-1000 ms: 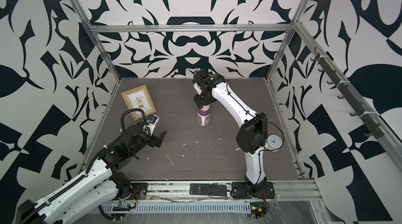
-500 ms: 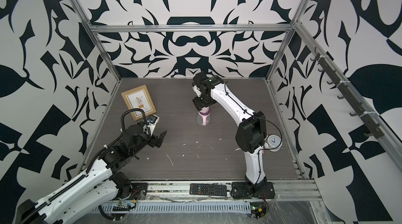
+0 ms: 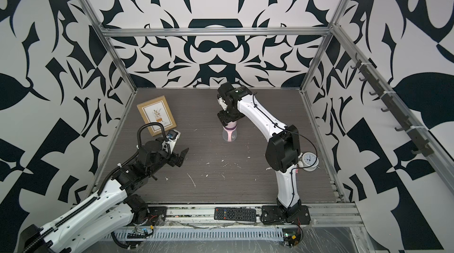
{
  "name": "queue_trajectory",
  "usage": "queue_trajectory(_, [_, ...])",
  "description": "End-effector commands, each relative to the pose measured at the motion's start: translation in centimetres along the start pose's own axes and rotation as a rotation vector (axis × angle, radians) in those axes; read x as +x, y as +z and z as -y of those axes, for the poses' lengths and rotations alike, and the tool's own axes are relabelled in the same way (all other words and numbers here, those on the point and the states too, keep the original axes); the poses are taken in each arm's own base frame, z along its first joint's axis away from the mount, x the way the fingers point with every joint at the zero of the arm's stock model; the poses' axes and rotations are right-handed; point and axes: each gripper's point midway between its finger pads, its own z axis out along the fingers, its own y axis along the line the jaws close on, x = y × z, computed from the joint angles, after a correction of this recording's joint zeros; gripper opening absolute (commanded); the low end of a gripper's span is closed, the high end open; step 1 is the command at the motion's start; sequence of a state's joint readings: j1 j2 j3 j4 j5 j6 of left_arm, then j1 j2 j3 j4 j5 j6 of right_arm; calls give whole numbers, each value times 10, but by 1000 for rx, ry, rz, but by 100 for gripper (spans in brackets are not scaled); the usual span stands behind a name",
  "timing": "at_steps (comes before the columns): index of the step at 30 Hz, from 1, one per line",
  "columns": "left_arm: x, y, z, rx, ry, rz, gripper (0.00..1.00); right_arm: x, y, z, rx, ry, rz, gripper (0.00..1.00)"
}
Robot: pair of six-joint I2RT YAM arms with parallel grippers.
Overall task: Assemble the baby bottles
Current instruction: Close the lid on the baby bottle.
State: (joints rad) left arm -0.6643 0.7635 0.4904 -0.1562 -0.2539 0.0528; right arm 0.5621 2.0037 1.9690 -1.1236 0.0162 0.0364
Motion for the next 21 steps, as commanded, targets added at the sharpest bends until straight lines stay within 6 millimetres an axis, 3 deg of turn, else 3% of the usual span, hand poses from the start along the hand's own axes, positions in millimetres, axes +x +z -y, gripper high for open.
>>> queue_trajectory(1, [-8, -2, 1, 8, 2, 12, 99, -2, -6, 4, 14, -5, 19, 75])
queue_trajectory(9, [-8, -2, 1, 9, 2, 9, 100, 1, -4, 3, 13, -5, 16, 77])
queue_trajectory(21, [-7, 0, 2, 13, 4, 1, 100, -4, -17, 5, 20, -7, 86, 79])
